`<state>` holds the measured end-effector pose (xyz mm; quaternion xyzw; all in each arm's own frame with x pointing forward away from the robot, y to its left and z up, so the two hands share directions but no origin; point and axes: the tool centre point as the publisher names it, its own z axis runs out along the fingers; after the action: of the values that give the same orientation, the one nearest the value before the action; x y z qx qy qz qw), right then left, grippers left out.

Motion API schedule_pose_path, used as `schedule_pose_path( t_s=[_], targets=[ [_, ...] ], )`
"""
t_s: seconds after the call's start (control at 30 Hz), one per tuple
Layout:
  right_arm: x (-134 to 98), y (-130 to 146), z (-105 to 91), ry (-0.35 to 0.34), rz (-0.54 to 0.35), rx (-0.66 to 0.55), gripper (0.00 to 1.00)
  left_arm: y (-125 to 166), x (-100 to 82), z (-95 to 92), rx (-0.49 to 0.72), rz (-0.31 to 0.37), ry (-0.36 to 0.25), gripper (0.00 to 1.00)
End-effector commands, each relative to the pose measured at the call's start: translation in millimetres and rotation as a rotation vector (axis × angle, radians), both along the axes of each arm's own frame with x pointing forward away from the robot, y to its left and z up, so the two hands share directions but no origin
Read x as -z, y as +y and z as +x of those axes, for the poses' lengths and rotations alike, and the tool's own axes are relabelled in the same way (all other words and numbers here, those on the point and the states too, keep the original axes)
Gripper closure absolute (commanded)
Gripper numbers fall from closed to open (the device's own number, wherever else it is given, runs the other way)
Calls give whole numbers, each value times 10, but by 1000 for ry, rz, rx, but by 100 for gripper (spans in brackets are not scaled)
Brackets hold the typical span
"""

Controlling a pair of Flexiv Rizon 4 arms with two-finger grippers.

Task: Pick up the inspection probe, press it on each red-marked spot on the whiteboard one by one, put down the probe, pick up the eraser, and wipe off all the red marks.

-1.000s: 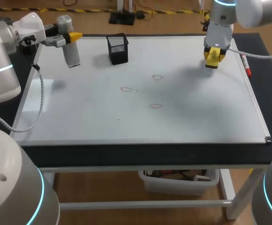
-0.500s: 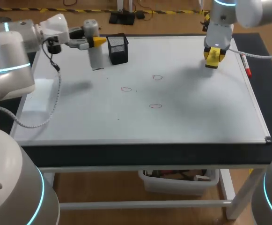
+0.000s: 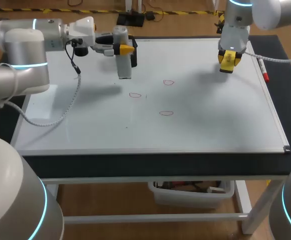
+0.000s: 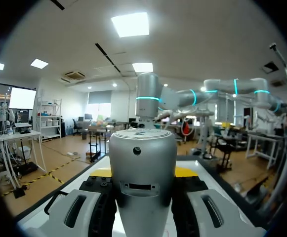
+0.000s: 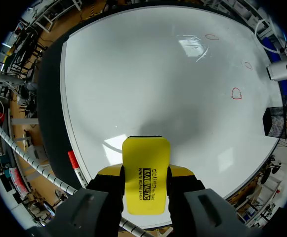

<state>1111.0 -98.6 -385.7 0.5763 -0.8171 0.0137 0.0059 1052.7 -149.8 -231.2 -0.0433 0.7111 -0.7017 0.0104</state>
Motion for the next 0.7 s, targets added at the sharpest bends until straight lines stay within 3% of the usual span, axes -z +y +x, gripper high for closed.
schedule_pose_path(
  t_s=[0.03, 0.7],
  targets=[
    [-20, -9, 1, 2, -3, -2, 100, -57, 57, -4, 70, -12, 5, 100],
    [-20, -9, 1, 2, -3, -2, 100, -309, 253, -203, 159, -6, 16, 100]
  ],
)
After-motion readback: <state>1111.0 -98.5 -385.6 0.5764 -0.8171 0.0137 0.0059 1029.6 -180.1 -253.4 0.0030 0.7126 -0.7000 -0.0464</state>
